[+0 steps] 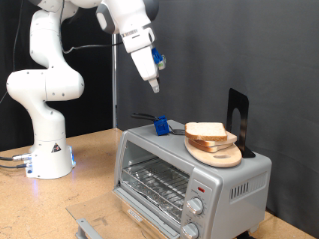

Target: Make a piece of toast with the oven

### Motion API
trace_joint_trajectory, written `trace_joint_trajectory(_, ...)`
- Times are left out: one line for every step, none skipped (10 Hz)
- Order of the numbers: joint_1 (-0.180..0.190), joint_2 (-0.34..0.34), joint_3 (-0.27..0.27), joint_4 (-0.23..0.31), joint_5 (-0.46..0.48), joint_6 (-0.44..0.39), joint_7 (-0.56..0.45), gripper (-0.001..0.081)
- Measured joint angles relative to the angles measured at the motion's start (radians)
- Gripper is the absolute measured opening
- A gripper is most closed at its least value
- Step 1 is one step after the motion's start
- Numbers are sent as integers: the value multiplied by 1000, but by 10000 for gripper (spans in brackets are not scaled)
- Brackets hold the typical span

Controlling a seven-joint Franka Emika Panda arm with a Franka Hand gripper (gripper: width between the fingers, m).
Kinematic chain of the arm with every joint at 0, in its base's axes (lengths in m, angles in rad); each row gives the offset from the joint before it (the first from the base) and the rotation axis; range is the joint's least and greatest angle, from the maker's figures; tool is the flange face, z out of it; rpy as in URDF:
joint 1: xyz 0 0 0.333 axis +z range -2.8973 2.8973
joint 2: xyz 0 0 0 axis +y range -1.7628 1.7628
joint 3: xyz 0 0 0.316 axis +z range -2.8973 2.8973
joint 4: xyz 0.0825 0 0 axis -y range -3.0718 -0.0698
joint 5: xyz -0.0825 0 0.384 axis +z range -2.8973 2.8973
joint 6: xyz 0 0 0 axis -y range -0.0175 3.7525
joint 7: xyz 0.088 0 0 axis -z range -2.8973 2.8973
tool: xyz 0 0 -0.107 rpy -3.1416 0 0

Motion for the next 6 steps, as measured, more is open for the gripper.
trace_joint_trajectory(0, 0, 6, -14, 6, 25, -9, 688)
trace_joint_trajectory(0, 0, 12, -28, 9, 47, -17, 688)
trace_joint_trajectory(0, 1, 18, -39, 10, 64, -20, 688)
trace_joint_trajectory(0, 3, 23, -48, 10, 77, -23, 688)
trace_joint_trajectory(0, 8, 28, -57, 10, 93, -25, 688)
trace_joint_trajectory(-1, 17, 34, -63, 10, 112, -25, 688)
